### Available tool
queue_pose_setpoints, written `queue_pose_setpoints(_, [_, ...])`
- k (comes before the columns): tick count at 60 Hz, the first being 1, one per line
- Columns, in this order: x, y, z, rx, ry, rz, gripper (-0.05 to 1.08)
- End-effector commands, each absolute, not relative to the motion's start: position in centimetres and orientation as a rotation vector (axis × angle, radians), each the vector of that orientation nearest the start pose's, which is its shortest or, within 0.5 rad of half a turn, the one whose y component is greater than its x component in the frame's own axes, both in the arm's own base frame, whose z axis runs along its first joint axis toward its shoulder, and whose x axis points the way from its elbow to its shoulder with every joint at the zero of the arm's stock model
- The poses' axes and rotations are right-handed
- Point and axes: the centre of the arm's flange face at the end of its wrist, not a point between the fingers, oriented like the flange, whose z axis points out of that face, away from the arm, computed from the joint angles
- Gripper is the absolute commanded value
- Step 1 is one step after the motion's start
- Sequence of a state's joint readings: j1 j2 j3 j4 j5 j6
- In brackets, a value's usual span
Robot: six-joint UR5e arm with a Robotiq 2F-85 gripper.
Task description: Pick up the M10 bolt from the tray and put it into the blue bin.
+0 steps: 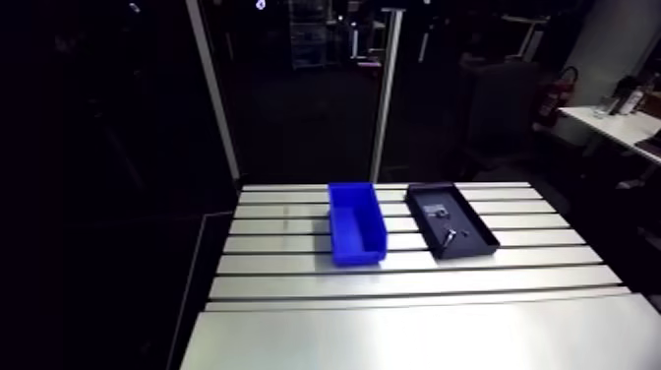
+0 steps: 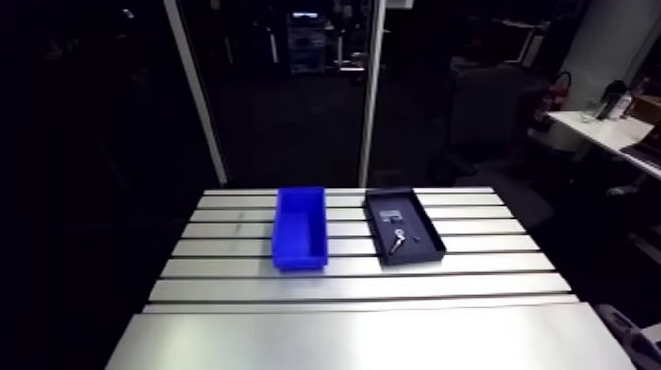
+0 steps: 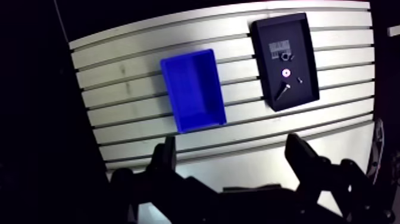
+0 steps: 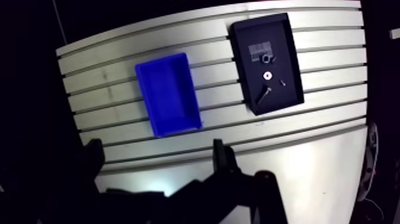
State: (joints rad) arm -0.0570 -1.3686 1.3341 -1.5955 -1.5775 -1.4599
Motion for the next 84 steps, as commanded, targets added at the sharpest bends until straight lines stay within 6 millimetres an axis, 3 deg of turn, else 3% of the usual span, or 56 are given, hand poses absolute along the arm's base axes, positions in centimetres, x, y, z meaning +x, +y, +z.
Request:
queue_pose_setpoints(1, [-58.5,-9.6,50.2,0.273,3.192,0.006,0.01])
queue_pose_setpoints(14, [-58.2,-8.2,49.7,0.307,3.178,0.046,0.01])
queue_pose_setpoints(49, [-56.3,1.1,47.6,0.591,3.101,0.027,0.01])
queue_pose_setpoints(65, [-56.2,2.0,46.9,0.651,3.086,0.024,0.01])
queue_pose_setpoints(84, [-56.4,3.4,44.4,0.82,3.095,0.027,0.01])
